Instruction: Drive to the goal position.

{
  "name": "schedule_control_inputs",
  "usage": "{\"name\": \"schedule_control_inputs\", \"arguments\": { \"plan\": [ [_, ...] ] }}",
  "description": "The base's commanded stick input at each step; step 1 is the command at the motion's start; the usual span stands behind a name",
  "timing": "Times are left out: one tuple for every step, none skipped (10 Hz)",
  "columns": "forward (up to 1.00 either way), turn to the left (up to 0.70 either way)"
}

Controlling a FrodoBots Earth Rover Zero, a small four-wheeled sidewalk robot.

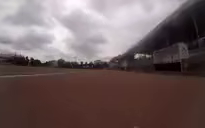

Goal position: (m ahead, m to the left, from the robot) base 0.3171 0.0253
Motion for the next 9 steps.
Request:
{"name": "schedule_control_inputs", "arguments": {
  "plan": [
    [0.7, 0.0],
    [0.7, -0.05],
    [0.7, -0.1],
    [0.7, -0.14],
    [0.7, -0.18],
    [0.7, -0.22],
    [0.7, -0.26],
    [0.7, -0.31],
    [0.7, -0.35]
  ]
}}
